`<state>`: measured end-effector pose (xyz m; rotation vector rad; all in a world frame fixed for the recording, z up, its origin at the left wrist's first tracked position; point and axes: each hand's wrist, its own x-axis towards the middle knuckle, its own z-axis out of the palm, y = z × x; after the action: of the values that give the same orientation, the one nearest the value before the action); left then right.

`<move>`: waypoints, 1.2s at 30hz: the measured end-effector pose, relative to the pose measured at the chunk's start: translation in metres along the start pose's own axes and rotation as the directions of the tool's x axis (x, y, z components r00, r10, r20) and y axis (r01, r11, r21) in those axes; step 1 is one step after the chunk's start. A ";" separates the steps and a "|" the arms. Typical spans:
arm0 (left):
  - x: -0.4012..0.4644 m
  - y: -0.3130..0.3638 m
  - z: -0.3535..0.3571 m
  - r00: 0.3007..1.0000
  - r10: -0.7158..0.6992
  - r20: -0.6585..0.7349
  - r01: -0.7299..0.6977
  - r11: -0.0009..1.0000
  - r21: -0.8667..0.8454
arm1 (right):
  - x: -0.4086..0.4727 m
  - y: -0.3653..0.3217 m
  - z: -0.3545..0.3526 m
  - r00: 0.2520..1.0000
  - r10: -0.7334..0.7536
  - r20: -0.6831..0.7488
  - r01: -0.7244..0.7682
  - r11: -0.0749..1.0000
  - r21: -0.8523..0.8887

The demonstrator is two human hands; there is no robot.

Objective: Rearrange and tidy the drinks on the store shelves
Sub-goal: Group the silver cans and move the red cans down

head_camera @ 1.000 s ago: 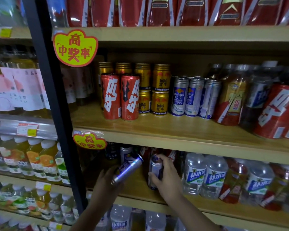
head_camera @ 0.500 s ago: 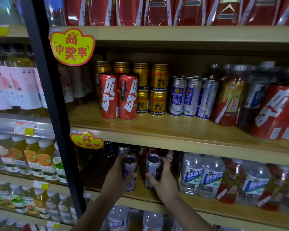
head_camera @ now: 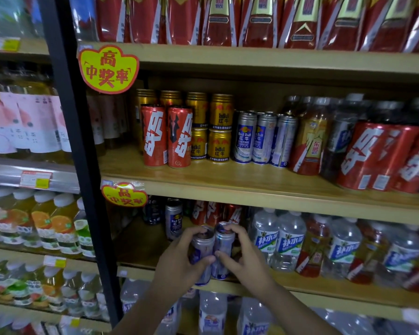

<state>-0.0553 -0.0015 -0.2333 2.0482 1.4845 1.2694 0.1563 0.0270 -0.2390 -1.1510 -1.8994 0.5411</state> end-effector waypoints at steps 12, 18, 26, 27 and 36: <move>0.084 0.162 -0.075 0.912 0.384 -0.148 -0.408 0.891 -0.200 | 0.034 -0.134 -0.141 0.866 -0.340 -0.367 0.324 0.940 -0.106; 0.168 0.185 -0.064 0.939 0.292 -0.181 -0.312 0.946 -0.094 | 0.101 -0.143 -0.176 0.876 -0.254 -0.411 0.190 0.963 -0.191; 0.216 0.159 -0.026 0.935 0.313 -0.166 -0.263 0.927 0.267 | 0.147 -0.082 -0.165 0.936 -0.139 -0.325 0.043 0.958 -0.284; 0.218 0.158 -0.028 0.926 0.347 -0.149 -0.261 0.873 0.413 | 0.148 -0.077 -0.162 0.945 -0.136 -0.296 0.039 0.949 -0.313; 0.227 0.150 -0.028 0.912 0.389 -0.132 -0.228 0.748 0.623 | 0.162 -0.066 -0.153 0.940 -0.192 -0.283 0.018 0.854 -0.519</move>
<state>0.0295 0.1292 -0.0080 2.7223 1.9106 1.3421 0.2104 0.1277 -0.0363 -1.3552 -1.8426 -0.2357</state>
